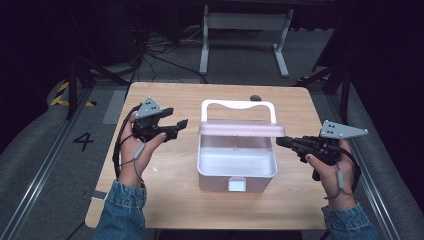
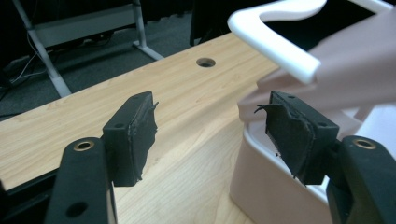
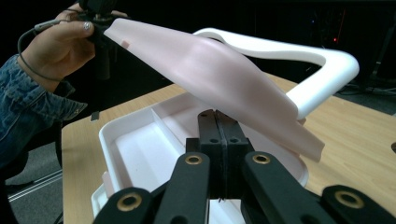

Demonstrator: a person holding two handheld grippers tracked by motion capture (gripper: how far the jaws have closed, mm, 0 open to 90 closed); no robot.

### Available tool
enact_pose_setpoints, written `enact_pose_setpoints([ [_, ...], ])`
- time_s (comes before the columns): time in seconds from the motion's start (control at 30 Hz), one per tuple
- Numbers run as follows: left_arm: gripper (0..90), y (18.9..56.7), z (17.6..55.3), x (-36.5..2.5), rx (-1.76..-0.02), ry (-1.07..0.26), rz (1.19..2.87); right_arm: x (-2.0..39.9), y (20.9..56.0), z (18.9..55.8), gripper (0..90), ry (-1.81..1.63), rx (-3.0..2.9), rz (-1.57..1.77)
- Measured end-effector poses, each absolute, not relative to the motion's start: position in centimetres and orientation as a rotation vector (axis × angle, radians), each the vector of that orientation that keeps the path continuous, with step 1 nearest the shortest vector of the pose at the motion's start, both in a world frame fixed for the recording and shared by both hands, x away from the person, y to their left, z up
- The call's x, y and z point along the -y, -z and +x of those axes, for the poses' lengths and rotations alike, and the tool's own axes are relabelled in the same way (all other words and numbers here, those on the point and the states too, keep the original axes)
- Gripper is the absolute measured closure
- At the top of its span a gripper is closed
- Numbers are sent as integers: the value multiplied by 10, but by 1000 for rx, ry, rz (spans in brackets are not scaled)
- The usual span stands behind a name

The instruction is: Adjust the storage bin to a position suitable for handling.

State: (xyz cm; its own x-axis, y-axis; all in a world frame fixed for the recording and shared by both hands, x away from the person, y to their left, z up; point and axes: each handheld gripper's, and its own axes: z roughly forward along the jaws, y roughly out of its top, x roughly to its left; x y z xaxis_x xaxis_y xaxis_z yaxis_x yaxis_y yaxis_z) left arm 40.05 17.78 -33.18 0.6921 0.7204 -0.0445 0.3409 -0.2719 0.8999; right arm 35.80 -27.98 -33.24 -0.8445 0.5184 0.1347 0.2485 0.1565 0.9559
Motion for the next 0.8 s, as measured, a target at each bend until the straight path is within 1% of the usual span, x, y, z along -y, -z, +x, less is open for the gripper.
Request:
enact_pose_setpoints([
  [0.17,310,334,396,-173,-787,-460,1922,278,329,362,900,-1779,-2181,754],
  [0.3,293,335,392,-156,-698,-447,1967,279,328,366,900,-1793,-2163,762],
  [0.4,281,336,392,-148,-677,-442,1971,279,326,368,900,-1796,-2153,769],
  [0.7,286,331,395,-124,-611,-469,1898,279,324,372,900,-1828,-2129,799],
  [0.8,312,325,396,-122,-623,-514,1819,278,324,373,900,-1843,-2130,799],
])
